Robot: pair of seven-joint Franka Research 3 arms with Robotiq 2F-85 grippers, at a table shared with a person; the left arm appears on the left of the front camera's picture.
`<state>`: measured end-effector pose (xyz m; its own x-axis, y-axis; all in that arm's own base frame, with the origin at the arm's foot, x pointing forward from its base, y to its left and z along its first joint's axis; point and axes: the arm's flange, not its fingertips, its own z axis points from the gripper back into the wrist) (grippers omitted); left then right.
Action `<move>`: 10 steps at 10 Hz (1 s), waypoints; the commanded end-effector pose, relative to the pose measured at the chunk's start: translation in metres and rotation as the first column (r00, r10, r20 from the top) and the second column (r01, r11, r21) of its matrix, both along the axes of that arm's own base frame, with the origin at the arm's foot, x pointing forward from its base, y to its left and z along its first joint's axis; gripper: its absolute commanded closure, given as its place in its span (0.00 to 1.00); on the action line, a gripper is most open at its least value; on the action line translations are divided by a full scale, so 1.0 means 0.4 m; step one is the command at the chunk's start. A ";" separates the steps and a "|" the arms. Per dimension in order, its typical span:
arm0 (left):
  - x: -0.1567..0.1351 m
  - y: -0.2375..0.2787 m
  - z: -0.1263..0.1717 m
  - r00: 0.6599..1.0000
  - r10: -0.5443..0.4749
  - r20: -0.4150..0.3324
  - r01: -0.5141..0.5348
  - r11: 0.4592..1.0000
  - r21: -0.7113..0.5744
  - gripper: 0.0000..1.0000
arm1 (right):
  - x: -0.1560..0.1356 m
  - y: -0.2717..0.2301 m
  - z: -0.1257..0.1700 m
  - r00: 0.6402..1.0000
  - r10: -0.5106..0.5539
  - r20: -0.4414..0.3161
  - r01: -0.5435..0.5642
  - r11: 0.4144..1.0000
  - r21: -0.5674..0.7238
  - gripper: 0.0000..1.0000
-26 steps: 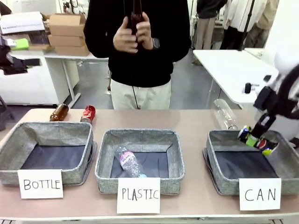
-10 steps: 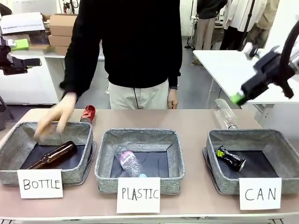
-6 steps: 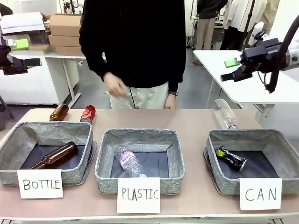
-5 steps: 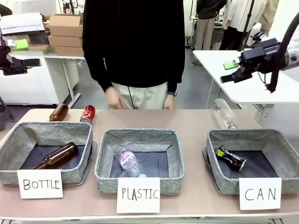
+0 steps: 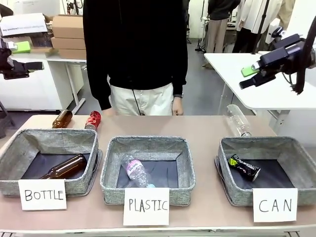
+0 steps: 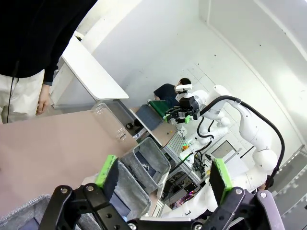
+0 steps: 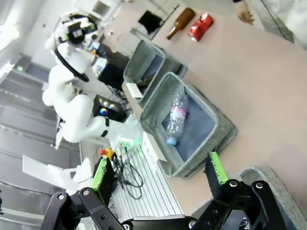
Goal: Sort the can waste into the basket.
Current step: Pick up the can waste from the table and place it in the right Fabric basket.
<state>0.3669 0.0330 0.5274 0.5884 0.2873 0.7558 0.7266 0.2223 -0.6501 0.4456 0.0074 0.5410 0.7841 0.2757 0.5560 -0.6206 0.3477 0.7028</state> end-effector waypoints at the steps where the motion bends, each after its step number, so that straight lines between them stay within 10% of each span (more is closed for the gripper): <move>1: 0.000 -0.001 0.001 1.000 -0.005 0.014 0.005 1.000 0.009 0.00 | -0.003 0.005 -0.006 1.000 -0.022 -0.016 0.022 1.000 -0.011 0.01; 7: 0.000 0.000 0.000 1.000 0.000 0.000 0.000 1.000 0.000 0.00 | -0.003 0.005 -0.006 1.000 -0.022 -0.016 0.022 1.000 -0.011 0.01; 8: 0.064 -0.022 0.019 0.991 0.048 -0.125 0.006 0.915 0.402 0.00 | -0.003 0.005 -0.006 1.000 -0.022 -0.016 0.022 1.000 -0.011 0.01; 10: 0.227 -0.057 0.024 0.932 0.175 -0.316 0.138 0.636 0.759 0.00 | -0.003 0.005 -0.006 1.000 -0.022 -0.016 0.022 1.000 -0.011 0.01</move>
<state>0.4180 0.0100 0.5177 0.6669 0.0268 0.7446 0.6250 0.5240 -0.5786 0.4460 0.0073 0.5388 0.7870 0.2750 0.5522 -0.6169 0.3484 0.7057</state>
